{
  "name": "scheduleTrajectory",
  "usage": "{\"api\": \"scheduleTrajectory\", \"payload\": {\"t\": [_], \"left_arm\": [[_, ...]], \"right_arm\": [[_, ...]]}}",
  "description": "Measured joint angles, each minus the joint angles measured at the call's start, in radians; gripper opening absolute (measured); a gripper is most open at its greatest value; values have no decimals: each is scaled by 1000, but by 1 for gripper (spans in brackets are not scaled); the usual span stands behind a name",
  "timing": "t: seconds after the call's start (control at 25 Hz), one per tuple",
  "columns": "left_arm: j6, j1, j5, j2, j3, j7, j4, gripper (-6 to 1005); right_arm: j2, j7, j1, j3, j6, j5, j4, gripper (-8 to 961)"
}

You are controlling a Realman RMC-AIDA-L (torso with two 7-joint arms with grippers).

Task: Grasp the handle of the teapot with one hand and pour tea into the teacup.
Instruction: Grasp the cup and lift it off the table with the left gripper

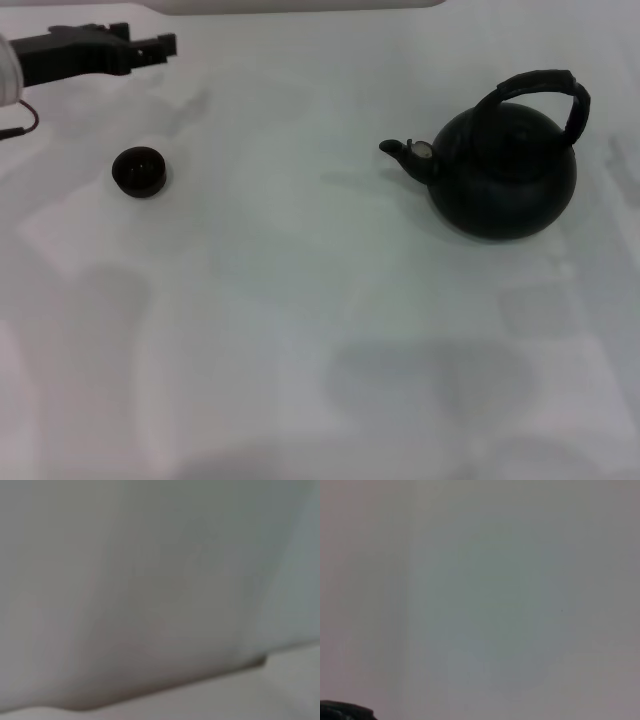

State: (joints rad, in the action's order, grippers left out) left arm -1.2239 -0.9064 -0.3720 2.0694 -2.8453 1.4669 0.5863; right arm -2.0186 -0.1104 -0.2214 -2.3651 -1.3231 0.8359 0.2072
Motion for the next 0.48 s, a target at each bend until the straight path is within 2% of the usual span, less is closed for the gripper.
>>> {"api": "scheduleTrajectory", "payload": {"t": [0.12,0.48], "left_arm": [[-37,-68,149,0,0,49,46,776],[-46,-145,374,-4,-2,176,92,777]], "right_arm": [[1,1,-6,0,2,0,-7,874],[1,2,-12,0,11,0,-12,872]]}}
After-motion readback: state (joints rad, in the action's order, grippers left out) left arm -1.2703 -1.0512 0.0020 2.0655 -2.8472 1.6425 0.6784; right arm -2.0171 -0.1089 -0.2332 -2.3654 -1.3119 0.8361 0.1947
